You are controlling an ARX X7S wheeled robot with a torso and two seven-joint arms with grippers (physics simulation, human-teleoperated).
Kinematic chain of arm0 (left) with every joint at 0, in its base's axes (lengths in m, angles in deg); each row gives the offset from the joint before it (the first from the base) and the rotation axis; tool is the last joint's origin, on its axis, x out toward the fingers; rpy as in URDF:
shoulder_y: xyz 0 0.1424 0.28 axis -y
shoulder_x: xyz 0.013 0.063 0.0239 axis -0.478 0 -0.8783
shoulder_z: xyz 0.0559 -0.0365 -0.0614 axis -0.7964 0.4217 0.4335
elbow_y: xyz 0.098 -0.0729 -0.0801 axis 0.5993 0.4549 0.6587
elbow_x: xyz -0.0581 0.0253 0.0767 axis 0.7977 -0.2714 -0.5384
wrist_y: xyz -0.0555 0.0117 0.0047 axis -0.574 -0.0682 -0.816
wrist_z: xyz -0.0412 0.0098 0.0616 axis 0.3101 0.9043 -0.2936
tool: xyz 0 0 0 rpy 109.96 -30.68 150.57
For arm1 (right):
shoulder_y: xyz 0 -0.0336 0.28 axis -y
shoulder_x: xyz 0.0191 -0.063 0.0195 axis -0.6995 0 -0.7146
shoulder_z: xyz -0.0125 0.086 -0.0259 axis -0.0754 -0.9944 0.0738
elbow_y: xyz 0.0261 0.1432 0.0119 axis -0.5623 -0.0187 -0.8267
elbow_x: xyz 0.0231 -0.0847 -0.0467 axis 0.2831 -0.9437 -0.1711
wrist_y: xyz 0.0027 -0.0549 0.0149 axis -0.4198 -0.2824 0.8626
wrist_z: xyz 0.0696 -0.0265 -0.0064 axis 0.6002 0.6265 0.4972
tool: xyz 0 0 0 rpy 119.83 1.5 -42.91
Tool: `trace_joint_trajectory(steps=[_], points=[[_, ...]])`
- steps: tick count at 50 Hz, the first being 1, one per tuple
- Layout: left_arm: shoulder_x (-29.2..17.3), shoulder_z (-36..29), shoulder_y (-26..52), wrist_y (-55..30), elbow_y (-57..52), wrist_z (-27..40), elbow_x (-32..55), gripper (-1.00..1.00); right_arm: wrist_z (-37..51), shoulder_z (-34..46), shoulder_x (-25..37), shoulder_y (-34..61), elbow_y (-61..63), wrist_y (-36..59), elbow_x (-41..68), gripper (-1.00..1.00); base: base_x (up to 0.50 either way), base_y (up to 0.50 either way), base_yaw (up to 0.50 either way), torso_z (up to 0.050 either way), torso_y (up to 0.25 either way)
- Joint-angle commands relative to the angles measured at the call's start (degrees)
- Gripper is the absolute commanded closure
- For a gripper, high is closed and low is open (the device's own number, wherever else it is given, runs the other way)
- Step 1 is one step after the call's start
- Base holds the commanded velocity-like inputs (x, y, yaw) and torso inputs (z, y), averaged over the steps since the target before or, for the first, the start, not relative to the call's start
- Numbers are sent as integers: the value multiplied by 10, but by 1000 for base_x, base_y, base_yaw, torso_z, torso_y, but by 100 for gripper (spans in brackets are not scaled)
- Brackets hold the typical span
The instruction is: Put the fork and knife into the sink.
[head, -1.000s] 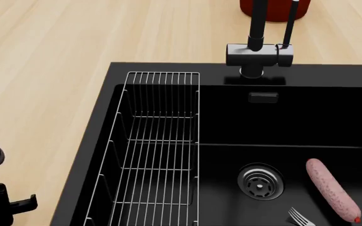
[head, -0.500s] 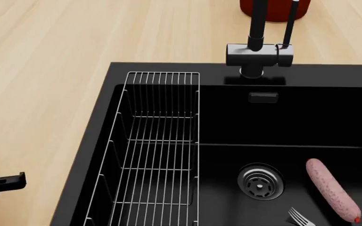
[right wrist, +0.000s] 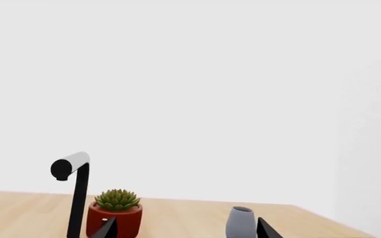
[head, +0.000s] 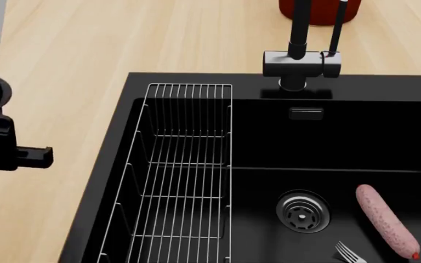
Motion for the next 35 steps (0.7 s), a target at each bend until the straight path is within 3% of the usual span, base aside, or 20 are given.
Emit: trace_joint_trajectory(steps=[1,15,35], points=[[71,-20,84,-32,36,-66,-15,100,5,-103,2,-39,0,8,53,-100,0,0,0,0,0],[180,-54,125,-29,117,-134,-6,100,59,-269,27,-115,-12,35,182,-100,0,0,0,0,0],[273,-88,164,-35,204,-234,15,100,97,-321,44,-154,-19,34,234,-100,0,0,0,0,0]])
